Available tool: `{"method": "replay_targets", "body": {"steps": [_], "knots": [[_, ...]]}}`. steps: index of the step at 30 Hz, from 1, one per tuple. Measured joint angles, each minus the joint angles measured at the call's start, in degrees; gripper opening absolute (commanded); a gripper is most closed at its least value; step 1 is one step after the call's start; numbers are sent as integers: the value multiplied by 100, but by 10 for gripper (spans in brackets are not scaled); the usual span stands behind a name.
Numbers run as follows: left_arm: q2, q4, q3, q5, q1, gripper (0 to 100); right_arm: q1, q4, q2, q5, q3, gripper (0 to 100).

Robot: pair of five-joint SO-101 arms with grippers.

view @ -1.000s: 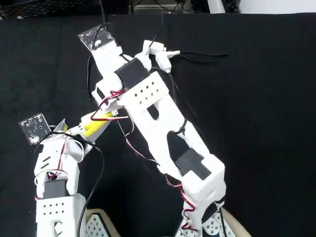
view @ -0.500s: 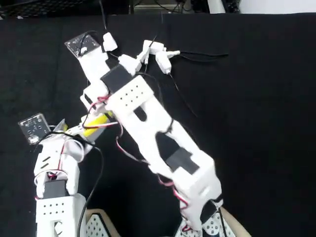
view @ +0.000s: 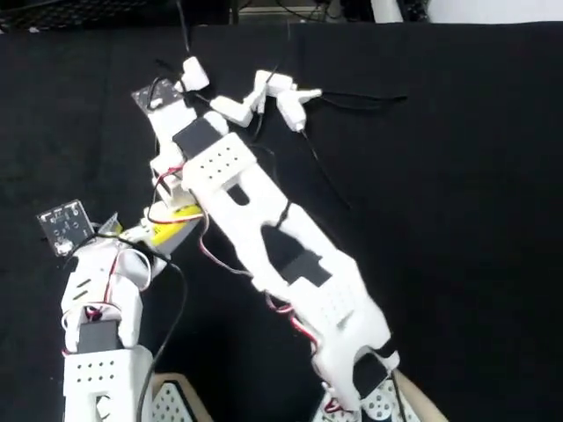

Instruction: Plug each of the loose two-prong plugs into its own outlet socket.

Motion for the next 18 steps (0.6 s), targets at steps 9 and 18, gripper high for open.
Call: {"method": "replay_targets", "body": {"steps": [9,18], "knots": [[-18,-9,0,9,-26,612,527,141,88,35,-633,11],[-18,35,0,9,-62,612,897,519,88,193,-1389,11]]}}
